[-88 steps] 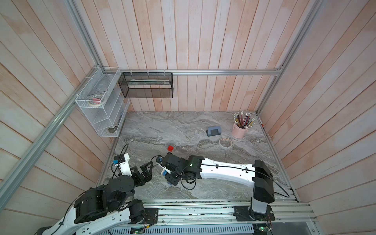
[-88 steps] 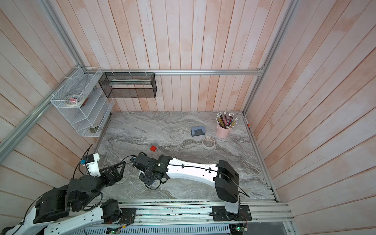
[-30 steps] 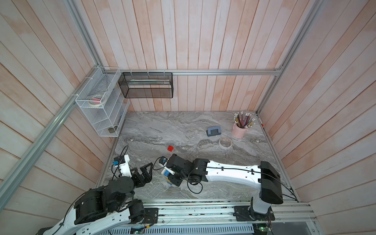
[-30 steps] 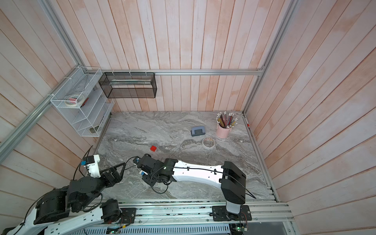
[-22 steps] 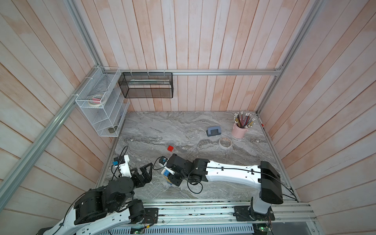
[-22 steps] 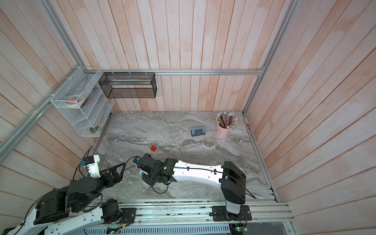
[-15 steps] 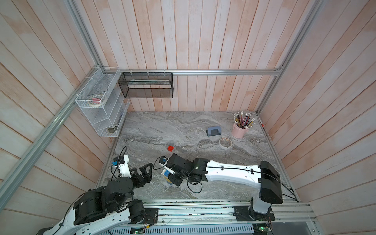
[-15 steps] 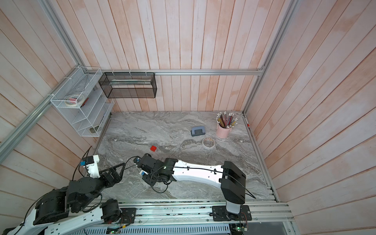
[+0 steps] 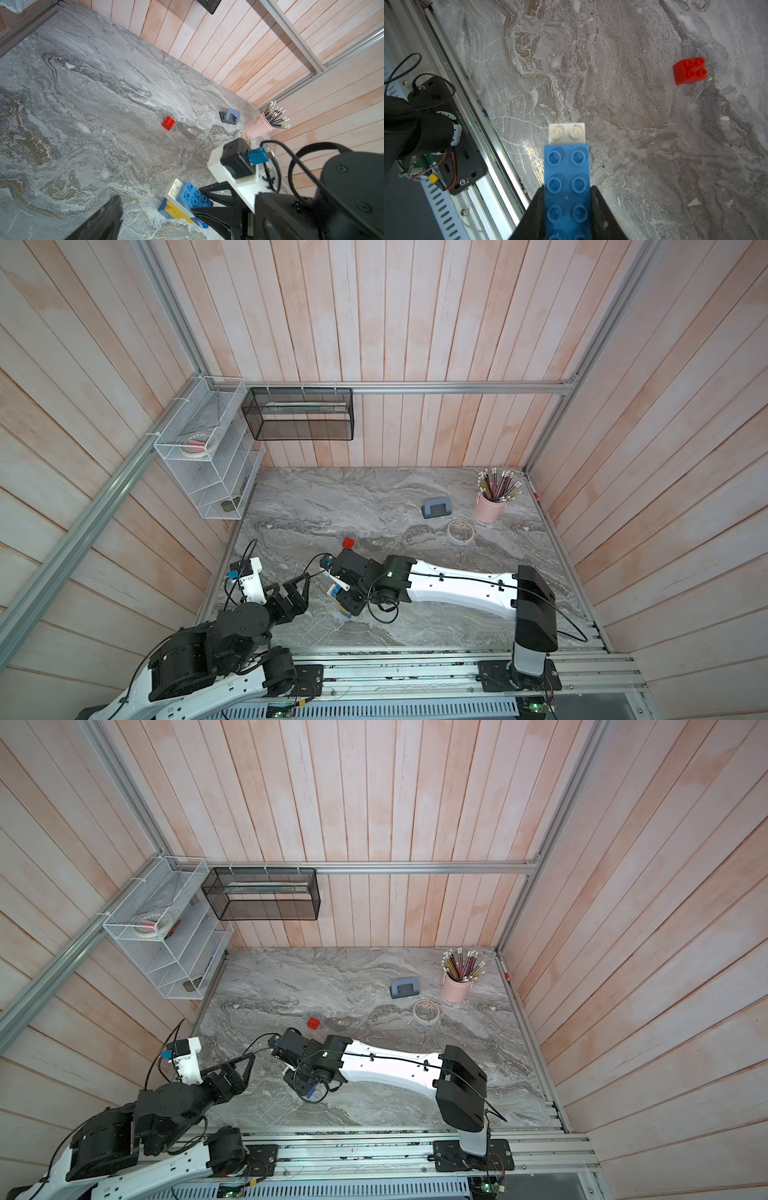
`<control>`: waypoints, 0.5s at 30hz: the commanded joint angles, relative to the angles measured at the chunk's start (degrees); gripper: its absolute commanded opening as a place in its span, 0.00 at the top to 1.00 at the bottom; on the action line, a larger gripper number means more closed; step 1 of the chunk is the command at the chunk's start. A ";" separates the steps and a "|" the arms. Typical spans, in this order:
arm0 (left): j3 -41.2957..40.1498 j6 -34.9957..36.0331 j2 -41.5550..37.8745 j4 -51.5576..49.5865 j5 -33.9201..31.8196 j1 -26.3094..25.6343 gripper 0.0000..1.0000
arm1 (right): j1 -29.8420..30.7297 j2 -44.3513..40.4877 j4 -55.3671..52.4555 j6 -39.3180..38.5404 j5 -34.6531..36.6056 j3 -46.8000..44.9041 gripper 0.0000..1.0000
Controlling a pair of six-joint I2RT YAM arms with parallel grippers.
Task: Assemble a spoon with lego
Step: Assemble the lego brick with the lego brick.
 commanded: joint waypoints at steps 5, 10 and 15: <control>-0.81 0.46 -0.85 -0.33 0.24 0.05 0.00 | -0.15 5.51 -9.60 5.40 -0.68 0.18 1.00; -0.82 0.50 -1.06 -0.22 0.27 0.05 0.00 | 0.31 6.92 -10.50 5.77 -1.15 0.28 1.00; -0.82 0.57 -1.31 -0.18 0.47 0.03 0.00 | 0.36 8.51 -12.89 6.23 -1.35 0.56 1.00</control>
